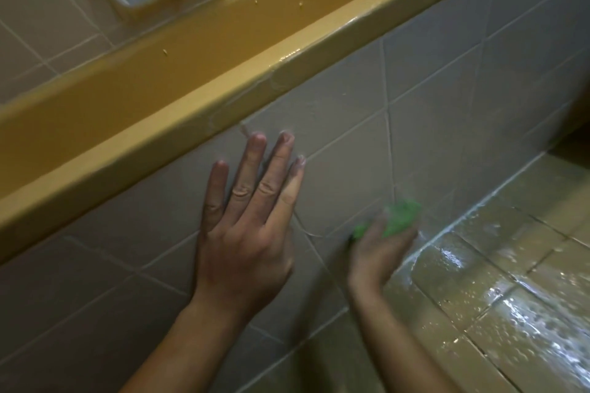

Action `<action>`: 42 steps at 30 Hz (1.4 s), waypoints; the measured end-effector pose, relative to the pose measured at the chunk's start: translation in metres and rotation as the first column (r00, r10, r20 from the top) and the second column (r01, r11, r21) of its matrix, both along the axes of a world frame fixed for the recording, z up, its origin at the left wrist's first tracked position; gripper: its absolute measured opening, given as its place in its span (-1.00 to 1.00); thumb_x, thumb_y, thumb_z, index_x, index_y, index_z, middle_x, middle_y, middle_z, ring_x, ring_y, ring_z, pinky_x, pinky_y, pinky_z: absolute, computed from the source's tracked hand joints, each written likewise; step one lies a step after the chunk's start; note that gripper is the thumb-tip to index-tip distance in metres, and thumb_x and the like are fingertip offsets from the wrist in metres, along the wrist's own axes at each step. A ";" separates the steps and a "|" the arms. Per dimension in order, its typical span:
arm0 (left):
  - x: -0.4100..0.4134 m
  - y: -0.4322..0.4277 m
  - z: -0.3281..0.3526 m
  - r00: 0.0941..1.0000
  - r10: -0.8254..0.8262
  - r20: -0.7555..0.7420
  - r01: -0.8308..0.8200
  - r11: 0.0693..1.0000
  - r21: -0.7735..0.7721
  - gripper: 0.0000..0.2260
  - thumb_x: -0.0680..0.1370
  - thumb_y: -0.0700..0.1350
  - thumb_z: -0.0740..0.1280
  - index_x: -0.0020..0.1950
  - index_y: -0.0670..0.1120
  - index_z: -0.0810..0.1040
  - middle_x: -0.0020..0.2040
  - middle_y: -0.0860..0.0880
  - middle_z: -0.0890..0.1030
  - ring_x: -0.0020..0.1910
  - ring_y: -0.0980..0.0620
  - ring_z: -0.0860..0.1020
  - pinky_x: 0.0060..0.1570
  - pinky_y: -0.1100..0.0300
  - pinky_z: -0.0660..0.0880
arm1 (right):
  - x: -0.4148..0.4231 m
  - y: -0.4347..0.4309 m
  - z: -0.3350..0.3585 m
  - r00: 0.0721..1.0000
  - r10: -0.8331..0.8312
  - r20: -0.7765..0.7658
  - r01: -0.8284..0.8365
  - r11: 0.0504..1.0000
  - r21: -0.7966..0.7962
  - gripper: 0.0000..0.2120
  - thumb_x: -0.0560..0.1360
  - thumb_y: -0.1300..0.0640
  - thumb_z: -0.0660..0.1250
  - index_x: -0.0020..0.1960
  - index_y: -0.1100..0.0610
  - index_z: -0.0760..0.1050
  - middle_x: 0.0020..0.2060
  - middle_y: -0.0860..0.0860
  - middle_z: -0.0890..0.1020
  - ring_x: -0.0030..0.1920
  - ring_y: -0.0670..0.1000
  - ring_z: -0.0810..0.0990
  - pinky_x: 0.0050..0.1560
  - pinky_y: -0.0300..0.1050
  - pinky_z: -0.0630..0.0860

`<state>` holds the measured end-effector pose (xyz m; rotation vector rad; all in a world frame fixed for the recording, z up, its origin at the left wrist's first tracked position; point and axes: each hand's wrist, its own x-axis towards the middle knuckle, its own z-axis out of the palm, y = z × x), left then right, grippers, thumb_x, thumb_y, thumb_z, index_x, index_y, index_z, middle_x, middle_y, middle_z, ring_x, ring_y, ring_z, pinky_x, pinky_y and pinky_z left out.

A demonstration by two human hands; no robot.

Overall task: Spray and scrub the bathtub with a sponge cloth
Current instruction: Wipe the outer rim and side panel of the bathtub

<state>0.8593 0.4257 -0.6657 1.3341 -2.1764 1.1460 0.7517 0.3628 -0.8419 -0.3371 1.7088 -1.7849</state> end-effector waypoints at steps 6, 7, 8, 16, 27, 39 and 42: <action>-0.008 -0.006 -0.002 1.000 -0.014 0.008 0.013 1.000 0.004 -0.49 0.63 -0.19 0.08 0.60 -0.11 0.39 0.66 -0.06 0.19 0.69 -0.07 0.04 0.64 -0.09 -0.14 | 0.052 0.042 -0.025 0.970 0.189 -0.154 -0.203 0.976 -0.080 -0.28 0.62 -0.26 0.16 0.60 0.17 0.15 0.56 0.21 0.30 0.57 0.17 0.29 0.56 0.01 0.22; -0.007 -0.006 -0.002 1.000 -0.019 0.010 0.019 1.000 0.006 -0.48 0.62 -0.20 0.10 0.60 -0.11 0.38 0.66 -0.06 0.19 0.69 -0.06 0.04 0.64 -0.08 -0.13 | 0.038 0.033 -0.041 0.984 0.177 -0.002 -0.177 0.984 0.039 -0.28 0.63 -0.28 0.16 0.59 0.18 0.16 0.52 0.25 0.36 0.50 0.24 0.37 0.49 0.04 0.31; -0.006 -0.005 -0.001 1.000 -0.025 0.009 0.025 1.000 0.006 -0.48 0.61 -0.21 0.11 0.60 -0.11 0.38 0.66 -0.06 0.19 0.69 -0.06 0.05 0.65 -0.08 -0.13 | 0.018 0.023 -0.052 0.977 0.147 0.156 -0.172 0.971 0.164 -0.32 0.66 -0.22 0.17 0.59 0.20 0.15 0.48 0.29 0.39 0.44 0.29 0.43 0.40 0.05 0.36; 0.003 -0.001 0.004 0.999 -0.034 0.021 0.034 0.999 0.005 -0.48 0.62 -0.20 0.08 0.60 -0.12 0.39 0.65 -0.06 0.24 0.68 -0.07 0.12 0.65 -0.07 -0.09 | 0.030 0.032 -0.024 0.988 0.152 0.020 -0.153 0.987 0.053 -0.27 0.60 -0.22 0.15 0.62 0.19 0.14 0.54 0.16 0.34 0.50 0.14 0.37 0.52 -0.02 0.27; 0.003 -0.001 0.001 0.999 -0.045 0.024 0.045 0.999 -0.007 -0.47 0.61 -0.21 0.11 0.60 -0.12 0.39 0.65 -0.06 0.24 0.68 -0.07 0.13 0.65 -0.06 -0.08 | 0.021 0.006 -0.042 0.864 -0.089 0.495 -0.105 0.931 0.350 -0.50 0.66 0.03 0.22 0.52 0.22 0.24 0.39 0.31 0.48 0.23 0.29 0.53 0.33 0.12 0.48; -0.008 -0.008 0.006 1.000 -0.015 0.005 0.015 0.998 -0.060 -0.46 0.59 -0.23 0.18 0.60 -0.12 0.38 0.66 -0.06 0.22 0.68 -0.06 0.09 0.65 -0.07 -0.12 | 0.033 0.025 0.003 0.994 0.049 -0.093 -0.059 0.992 -0.115 -0.39 0.64 -0.07 0.17 0.61 0.16 0.15 0.54 0.23 0.32 0.54 0.23 0.31 0.50 -0.10 0.23; -0.011 -0.008 0.007 1.000 -0.003 0.003 0.003 0.998 -0.057 -0.42 0.55 -0.23 0.23 0.60 -0.11 0.38 0.66 -0.05 0.22 0.68 -0.05 0.11 0.65 -0.07 -0.12 | -0.020 -0.023 0.023 0.951 -0.139 0.277 0.101 0.984 0.146 -0.46 0.68 0.04 0.22 0.58 0.21 0.23 0.45 0.29 0.43 0.39 0.32 0.45 0.34 0.02 0.39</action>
